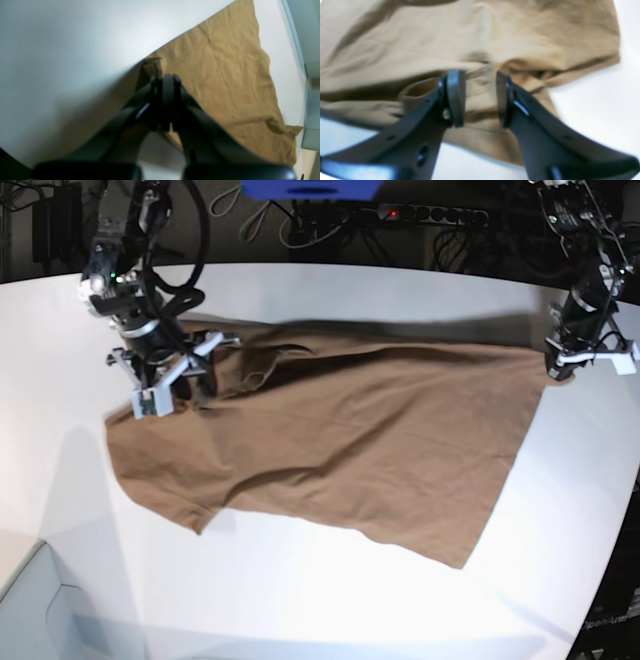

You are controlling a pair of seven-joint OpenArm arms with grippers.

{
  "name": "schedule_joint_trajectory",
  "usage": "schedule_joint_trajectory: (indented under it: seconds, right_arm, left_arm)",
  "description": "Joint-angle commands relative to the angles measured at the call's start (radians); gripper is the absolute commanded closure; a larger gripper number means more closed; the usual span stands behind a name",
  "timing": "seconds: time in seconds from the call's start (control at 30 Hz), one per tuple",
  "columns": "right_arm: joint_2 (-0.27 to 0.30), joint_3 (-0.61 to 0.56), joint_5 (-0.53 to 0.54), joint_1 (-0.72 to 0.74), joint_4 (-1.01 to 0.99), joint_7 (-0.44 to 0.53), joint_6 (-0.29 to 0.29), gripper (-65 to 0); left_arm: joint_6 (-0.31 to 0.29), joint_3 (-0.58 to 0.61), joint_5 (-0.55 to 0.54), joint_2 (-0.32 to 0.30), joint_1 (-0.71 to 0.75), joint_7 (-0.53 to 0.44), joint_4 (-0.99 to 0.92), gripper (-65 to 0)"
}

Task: Layout the t-shirt on the table in an organized manner, then fold the t-shirt properly
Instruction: 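Drag the grasped fabric away from the left gripper to smooth it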

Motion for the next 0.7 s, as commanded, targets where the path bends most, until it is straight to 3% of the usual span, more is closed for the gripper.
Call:
schedule_joint_trajectory:
  seconds: [0.0, 0.4, 0.67]
  right_arm:
    - [-0.006, -0.023, 0.008, 0.0, 0.013, 0.015, 0.004, -24.7]
    - [-0.007, -0.156, 0.005, 0.009, -0.017, 0.014, -0.001, -27.9]
    - [-0.01, -0.162, 0.005, 0.034, -0.097, 0.014, -0.003, -28.3]
  left_arm:
    - [-0.005, -0.004, -0.018, -0.012, -0.005, -0.015, 0.016, -0.2]
    - [-0.005, -0.004, -0.018, -0.012, -0.005, -0.015, 0.016, -0.2]
    - [-0.005, -0.004, -0.018, -0.012, -0.005, -0.015, 0.014, -0.2]
